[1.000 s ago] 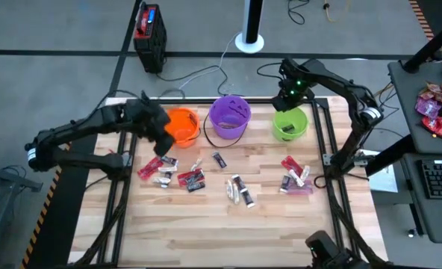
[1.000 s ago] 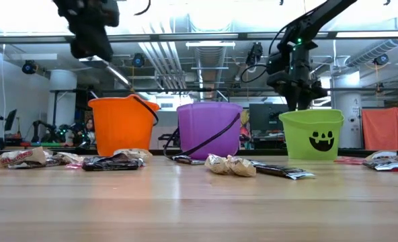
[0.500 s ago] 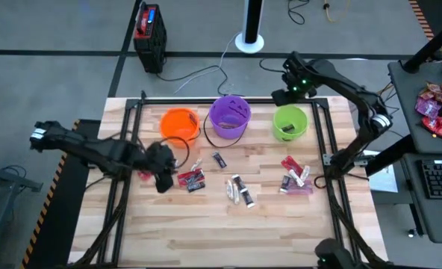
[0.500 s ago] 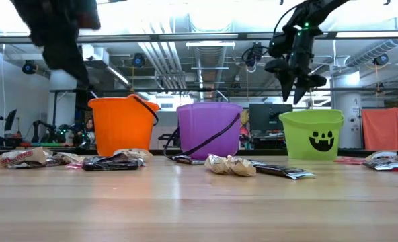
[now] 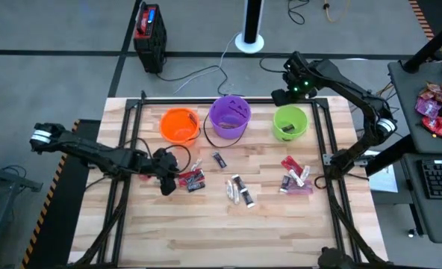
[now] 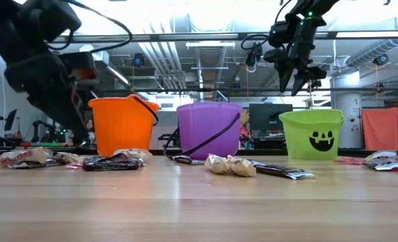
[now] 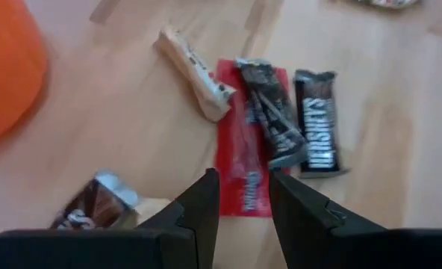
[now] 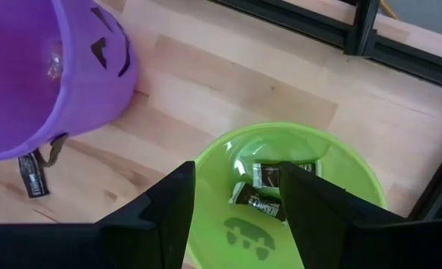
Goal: Sort candy by brand, put in halloween buckets
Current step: Put the red candy pack into the purple bucket
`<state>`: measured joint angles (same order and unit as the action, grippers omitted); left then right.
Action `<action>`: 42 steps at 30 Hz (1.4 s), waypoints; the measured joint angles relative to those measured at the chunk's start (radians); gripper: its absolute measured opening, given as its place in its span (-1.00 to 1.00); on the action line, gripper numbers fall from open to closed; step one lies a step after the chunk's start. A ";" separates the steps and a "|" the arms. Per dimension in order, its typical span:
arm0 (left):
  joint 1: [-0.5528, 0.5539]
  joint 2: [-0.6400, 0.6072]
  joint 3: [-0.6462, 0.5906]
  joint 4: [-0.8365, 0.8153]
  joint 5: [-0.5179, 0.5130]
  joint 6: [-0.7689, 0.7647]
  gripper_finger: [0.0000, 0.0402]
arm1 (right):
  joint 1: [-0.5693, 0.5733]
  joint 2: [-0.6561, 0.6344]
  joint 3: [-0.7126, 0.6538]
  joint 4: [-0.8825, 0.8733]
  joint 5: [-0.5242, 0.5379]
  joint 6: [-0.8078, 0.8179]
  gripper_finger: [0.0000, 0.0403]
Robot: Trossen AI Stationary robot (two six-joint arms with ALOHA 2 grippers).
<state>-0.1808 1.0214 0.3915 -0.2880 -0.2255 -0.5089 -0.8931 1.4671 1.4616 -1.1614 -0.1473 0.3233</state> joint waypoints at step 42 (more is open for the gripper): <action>0.030 0.236 -0.019 0.254 0.100 -0.015 -0.97 | 0.016 0.003 0.000 0.015 0.019 -0.042 -0.08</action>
<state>-0.1505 1.2570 0.3727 -0.0340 -0.1259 -0.5242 -0.8772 1.4702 1.4616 -1.1465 -0.1287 0.2817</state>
